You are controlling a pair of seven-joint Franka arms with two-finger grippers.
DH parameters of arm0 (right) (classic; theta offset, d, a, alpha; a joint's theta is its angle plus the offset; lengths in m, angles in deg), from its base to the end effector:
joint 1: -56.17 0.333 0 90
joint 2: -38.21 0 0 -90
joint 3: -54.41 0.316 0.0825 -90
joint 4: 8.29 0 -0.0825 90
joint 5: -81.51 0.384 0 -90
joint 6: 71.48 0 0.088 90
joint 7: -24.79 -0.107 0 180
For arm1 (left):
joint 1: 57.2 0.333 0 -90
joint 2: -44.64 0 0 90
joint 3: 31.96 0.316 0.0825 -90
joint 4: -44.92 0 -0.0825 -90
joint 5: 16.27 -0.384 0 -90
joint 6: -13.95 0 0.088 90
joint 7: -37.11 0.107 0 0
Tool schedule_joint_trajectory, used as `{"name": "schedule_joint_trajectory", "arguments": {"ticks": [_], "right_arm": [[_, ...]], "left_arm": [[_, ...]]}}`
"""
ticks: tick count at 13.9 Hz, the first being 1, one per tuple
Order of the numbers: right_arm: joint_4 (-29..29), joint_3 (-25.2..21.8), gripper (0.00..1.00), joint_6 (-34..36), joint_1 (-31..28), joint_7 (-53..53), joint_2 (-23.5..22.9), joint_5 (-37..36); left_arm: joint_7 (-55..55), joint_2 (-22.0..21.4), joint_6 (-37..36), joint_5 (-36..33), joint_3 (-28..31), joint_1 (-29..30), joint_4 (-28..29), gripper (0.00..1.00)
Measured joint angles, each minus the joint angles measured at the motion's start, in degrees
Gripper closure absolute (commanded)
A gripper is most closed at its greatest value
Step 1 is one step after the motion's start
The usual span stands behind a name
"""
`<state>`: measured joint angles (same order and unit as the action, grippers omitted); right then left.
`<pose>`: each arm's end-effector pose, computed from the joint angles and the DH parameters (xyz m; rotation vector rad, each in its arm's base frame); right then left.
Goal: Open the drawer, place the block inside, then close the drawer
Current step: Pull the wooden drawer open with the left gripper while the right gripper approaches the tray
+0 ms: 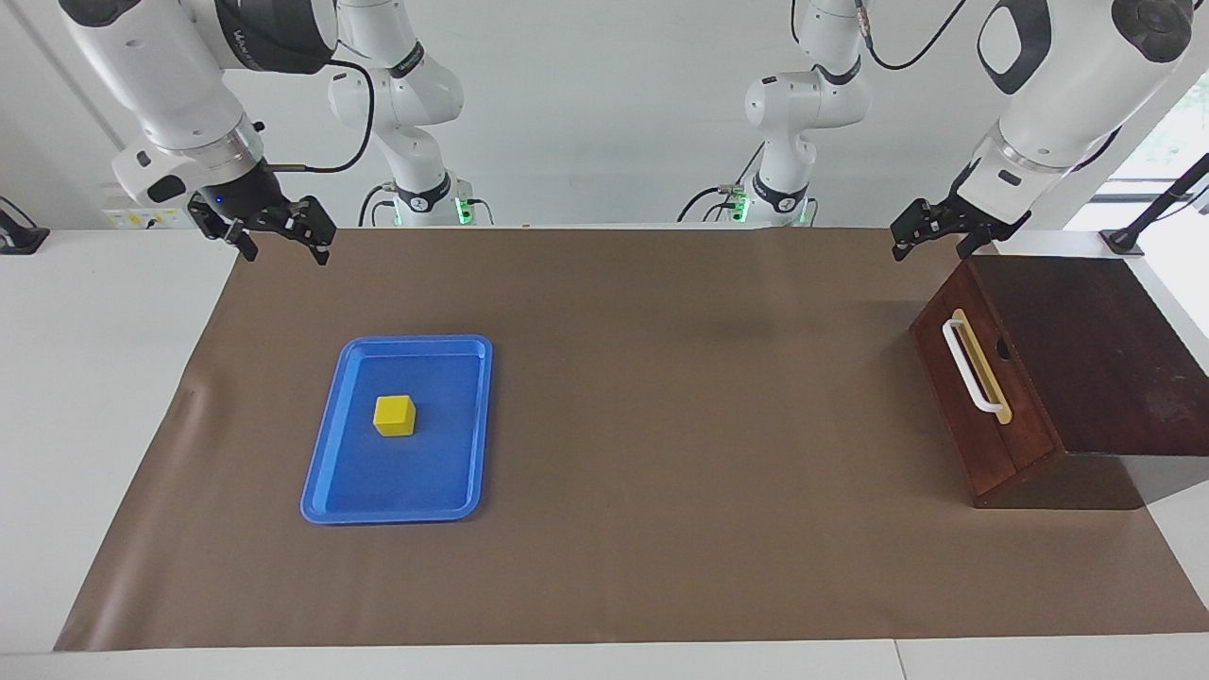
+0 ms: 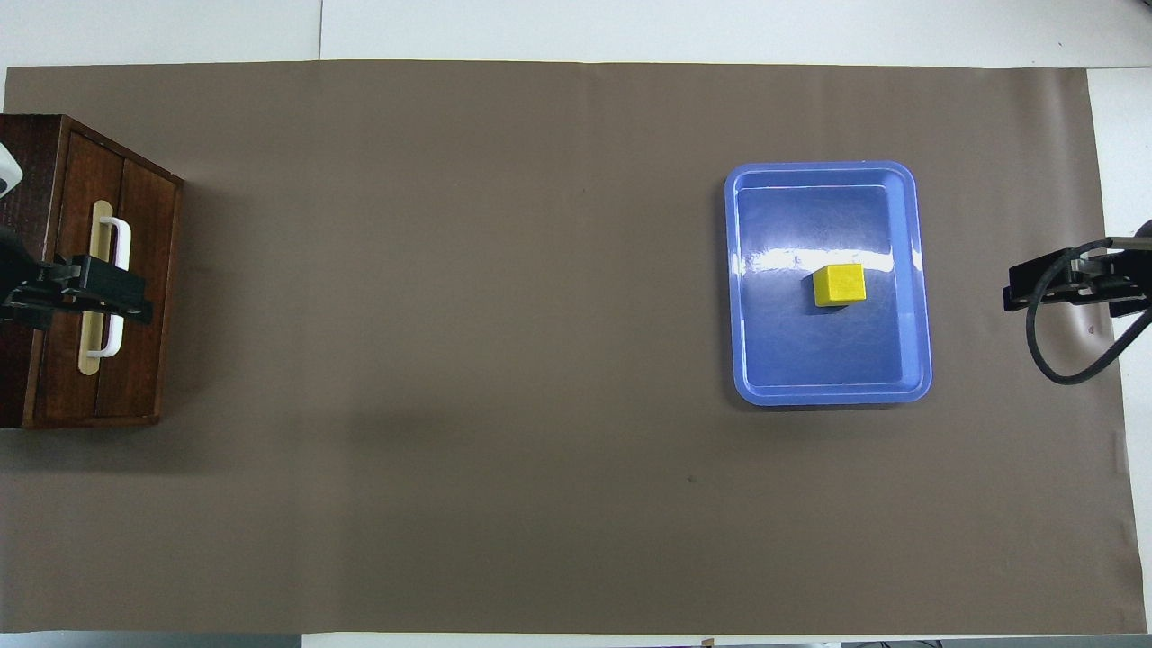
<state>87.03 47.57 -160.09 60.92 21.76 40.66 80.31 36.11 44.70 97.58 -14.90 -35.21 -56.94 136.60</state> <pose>0.5360 -0.0232 0.6020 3.1199 -0.1386 -0.1164 0.5403 -0.0310 0.6014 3.1142 -0.0556 -0.2220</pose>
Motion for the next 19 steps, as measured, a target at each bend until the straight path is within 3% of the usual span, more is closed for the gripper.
{"name": "schedule_joint_trajectory", "arguments": {"ticks": [11,14,19], "right_arm": [[0.3,-0.5,0.04,-2.2,-0.5,-1.9,0.0,0.4],[0.9,-0.5,0.07,-4.5,-0.6,-13.4,-1.1,2.1],[-3.2,-0.6,0.08,-6.6,-2.0,-36.8,-10.5,9.4]], "left_arm": [[0.0,0.0,1.1,-0.1,0.0,0.0,0.3,0.00],[0.0,-0.6,7.1,-3.8,-0.3,-0.5,4.0,0.00],[-1.1,-2.4,18.7,-10.8,-0.4,-2.8,13.0,0.00]]}}
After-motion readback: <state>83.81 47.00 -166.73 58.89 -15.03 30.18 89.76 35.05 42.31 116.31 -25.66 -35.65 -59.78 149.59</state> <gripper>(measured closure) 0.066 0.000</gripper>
